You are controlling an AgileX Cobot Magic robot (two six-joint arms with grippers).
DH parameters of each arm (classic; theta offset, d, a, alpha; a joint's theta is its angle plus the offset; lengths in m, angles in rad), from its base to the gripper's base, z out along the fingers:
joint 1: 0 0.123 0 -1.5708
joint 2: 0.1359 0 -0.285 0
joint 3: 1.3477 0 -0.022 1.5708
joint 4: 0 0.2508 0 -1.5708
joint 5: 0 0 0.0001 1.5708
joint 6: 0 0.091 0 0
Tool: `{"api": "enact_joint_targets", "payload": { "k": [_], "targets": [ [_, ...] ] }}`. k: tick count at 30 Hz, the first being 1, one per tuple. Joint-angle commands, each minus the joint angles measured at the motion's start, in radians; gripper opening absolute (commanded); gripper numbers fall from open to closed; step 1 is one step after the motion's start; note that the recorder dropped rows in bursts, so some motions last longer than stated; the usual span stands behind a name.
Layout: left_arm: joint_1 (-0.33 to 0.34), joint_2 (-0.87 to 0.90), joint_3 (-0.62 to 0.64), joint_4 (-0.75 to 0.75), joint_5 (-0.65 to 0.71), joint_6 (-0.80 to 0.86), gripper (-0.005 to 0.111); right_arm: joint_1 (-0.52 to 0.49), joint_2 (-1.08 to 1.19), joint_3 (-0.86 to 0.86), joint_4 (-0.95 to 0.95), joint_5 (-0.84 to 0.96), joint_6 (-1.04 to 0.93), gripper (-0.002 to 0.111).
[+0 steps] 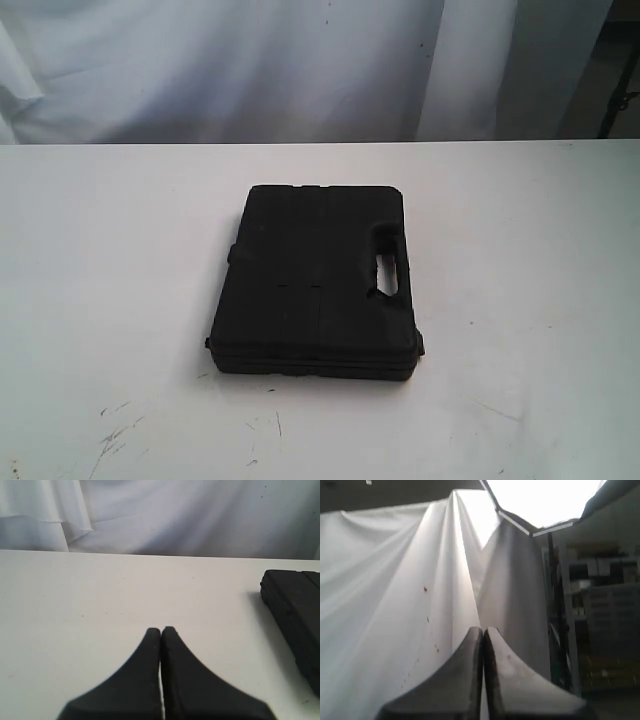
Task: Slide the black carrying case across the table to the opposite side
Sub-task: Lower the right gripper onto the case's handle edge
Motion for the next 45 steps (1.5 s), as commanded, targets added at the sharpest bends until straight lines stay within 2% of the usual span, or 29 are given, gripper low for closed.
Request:
{"api": "enact_joint_targets", "payload": {
  "k": [1,7,10,13,17,22,33,45],
  "targets": [
    [0.001,-0.005,0.005,-0.006,-0.007,0.0,0.0,0.007,0.21,-0.155,0.009,0.299,0.002,0.0],
    [0.001,-0.005,0.005,-0.006,-0.007,0.0,0.0,0.118,0.482,-0.183,0.144,0.823,-0.021,0.0],
    [0.001,-0.005,0.005,-0.006,-0.007,0.001,0.0,0.128,0.531,-0.183,0.139,0.947,-0.035,0.0],
    [0.001,-0.005,0.005,-0.006,-0.007,0.001,0.0,0.128,0.553,-0.183,0.143,0.914,-0.035,0.0],
    [0.001,-0.005,0.005,-0.006,-0.007,0.001,0.0,0.129,0.562,-0.193,0.178,0.786,-0.057,0.0],
    [0.001,-0.005,0.005,-0.006,-0.007,-0.001,0.0,0.174,0.65,-0.284,0.197,0.788,-0.059,0.0],
    [0.001,-0.005,0.005,-0.006,-0.007,0.002,0.0,0.33,1.095,-0.623,0.182,0.914,0.082,0.0],
    [0.001,-0.005,0.005,-0.006,-0.007,0.0,0.0,0.427,1.478,-0.838,0.149,0.915,0.118,0.0]
  ]
}}
